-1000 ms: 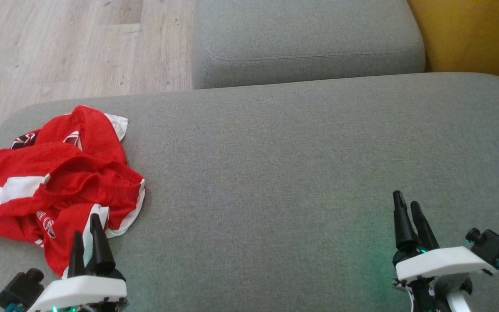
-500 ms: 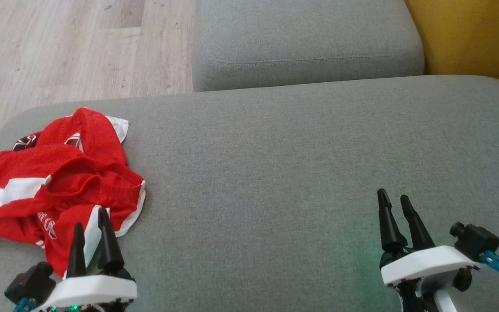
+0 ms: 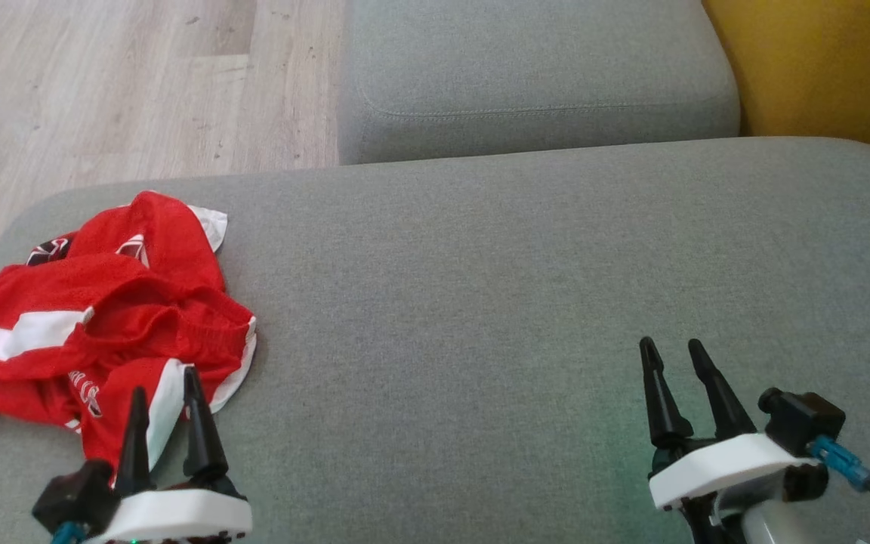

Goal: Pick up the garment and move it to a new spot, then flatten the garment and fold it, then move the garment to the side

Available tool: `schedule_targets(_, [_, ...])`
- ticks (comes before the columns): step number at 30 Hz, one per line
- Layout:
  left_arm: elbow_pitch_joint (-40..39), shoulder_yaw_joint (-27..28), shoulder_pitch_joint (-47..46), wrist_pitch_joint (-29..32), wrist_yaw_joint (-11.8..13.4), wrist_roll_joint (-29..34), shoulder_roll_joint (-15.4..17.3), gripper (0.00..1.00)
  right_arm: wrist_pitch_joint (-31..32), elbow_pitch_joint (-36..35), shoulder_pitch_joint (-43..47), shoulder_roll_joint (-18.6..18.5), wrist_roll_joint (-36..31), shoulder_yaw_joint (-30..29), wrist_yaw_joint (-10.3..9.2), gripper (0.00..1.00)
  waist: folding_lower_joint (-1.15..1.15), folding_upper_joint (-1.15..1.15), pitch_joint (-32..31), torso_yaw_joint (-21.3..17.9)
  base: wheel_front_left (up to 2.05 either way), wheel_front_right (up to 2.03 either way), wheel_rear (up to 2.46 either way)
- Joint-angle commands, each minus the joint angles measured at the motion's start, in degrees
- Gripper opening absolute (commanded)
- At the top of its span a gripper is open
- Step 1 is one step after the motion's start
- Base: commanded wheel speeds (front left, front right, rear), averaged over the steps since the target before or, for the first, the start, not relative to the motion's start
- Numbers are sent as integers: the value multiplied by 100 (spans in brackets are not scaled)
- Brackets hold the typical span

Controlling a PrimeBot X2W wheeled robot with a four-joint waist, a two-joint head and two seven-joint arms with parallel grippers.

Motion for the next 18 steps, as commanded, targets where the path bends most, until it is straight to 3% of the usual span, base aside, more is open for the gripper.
schedule_targets(1, [-158, 80, -126, -78, 19, 195, 39, 100, -124, -155, -278, -43, -203, 74, -3, 100, 0, 0, -7, 5, 0, 0, 0])
schedule_targets(18, [26, 43, -83, -380, 40, 1436, 44, 100, -427, 26, -293, -51, -1523, -33, -4, 100, 0, 0, -83, -47, 0, 0, 0])
